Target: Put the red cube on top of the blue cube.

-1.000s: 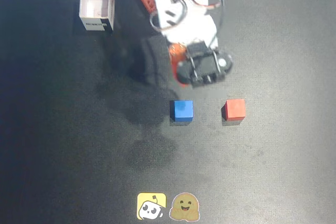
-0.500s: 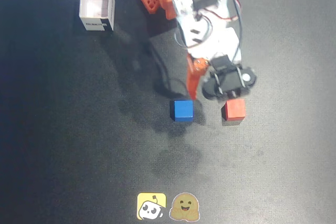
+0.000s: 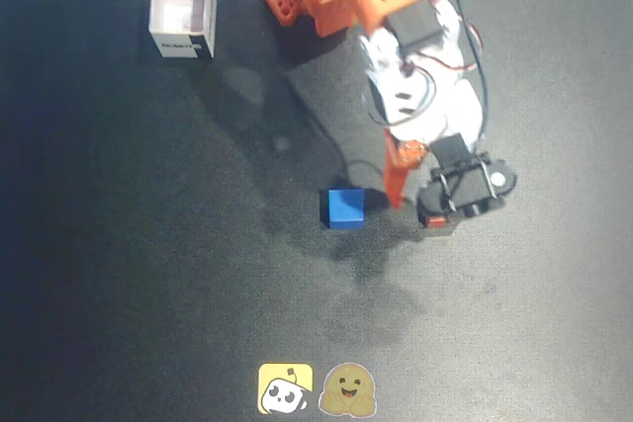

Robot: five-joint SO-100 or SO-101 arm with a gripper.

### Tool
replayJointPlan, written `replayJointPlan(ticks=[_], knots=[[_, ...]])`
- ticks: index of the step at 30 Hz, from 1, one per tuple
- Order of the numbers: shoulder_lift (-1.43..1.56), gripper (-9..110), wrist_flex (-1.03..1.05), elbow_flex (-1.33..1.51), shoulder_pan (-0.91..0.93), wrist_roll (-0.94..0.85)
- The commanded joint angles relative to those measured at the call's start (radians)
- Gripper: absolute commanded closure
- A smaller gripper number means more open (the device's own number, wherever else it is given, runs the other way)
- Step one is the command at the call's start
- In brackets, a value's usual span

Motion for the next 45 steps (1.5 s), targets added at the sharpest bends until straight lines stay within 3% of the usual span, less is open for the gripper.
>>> replayJointPlan(ticks=[1,28,45], knots=[[-0.026,76,-0.052,-0.041,-0.026,0.041],[-0.259,76,-0.430,0.132,-0.044,0.117],[-0.281,82,-0.477,0.190,-0.064,0.189]])
